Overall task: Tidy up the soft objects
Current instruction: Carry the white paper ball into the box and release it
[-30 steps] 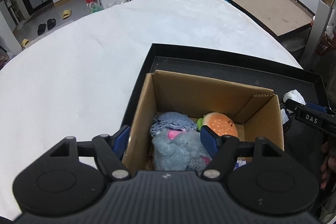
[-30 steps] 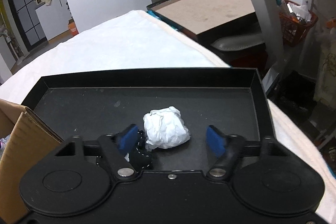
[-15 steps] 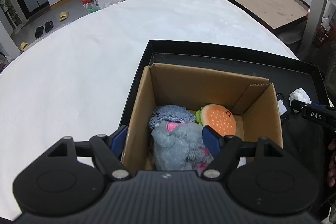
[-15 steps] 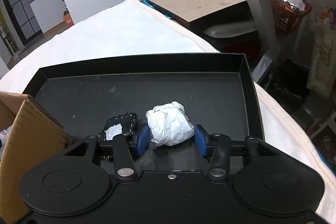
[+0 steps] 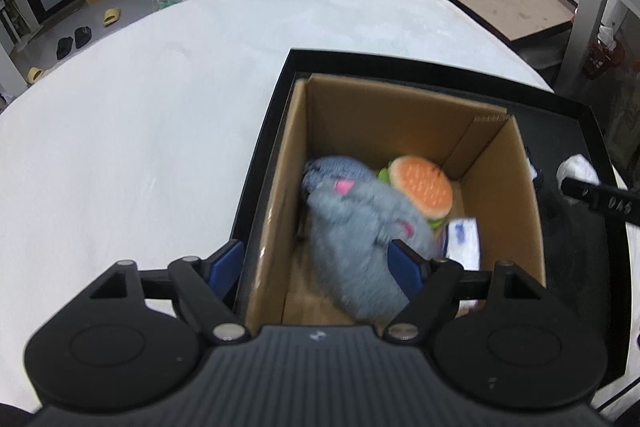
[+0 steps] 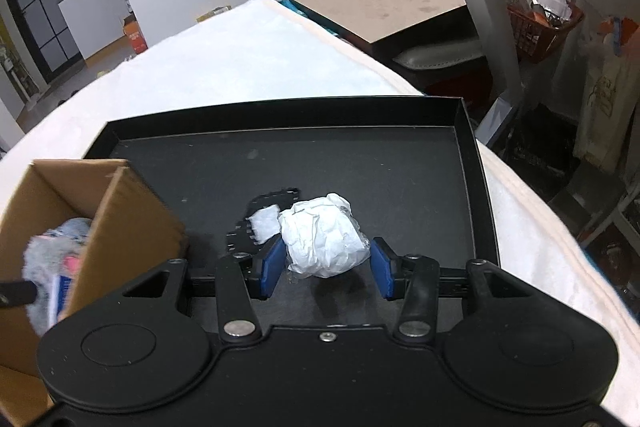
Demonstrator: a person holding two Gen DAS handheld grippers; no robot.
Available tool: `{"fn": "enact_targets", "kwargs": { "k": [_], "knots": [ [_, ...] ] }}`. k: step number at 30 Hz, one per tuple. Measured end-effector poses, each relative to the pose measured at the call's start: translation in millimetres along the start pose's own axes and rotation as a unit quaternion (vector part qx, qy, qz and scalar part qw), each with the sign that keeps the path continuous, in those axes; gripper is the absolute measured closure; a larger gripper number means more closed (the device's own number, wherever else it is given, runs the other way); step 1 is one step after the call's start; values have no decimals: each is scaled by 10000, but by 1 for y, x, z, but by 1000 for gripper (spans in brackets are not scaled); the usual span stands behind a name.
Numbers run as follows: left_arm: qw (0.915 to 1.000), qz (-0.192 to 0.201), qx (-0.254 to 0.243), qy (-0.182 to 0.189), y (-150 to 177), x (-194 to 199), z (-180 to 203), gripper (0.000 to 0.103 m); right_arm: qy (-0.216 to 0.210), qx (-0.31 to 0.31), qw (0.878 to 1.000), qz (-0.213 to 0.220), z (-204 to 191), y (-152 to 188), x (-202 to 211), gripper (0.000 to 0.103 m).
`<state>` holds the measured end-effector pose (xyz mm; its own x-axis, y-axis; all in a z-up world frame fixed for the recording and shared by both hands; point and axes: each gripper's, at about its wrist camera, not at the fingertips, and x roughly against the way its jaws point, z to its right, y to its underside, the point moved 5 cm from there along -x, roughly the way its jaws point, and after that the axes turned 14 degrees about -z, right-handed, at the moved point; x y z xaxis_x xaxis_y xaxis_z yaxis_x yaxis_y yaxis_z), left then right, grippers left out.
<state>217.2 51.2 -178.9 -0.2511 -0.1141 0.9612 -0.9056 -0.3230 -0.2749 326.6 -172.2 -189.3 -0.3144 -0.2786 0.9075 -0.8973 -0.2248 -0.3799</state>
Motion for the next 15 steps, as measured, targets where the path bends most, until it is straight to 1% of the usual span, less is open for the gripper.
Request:
{"fn": "enact_targets", "kwargs": {
  "k": [2,8,15],
  "knots": [
    [10000,-52,-16,18,5,-1,-4,25,-124,-49,9999,-28,-5,4,5,57],
    [9999,-107,-28,86,19,0,-18,25,-37,30,10000,17,-19,14,17,57],
    [9997,-32,25,236,26,9,-30,25,-35,90,10000,-4,-34,23,31,57]
  ]
}}
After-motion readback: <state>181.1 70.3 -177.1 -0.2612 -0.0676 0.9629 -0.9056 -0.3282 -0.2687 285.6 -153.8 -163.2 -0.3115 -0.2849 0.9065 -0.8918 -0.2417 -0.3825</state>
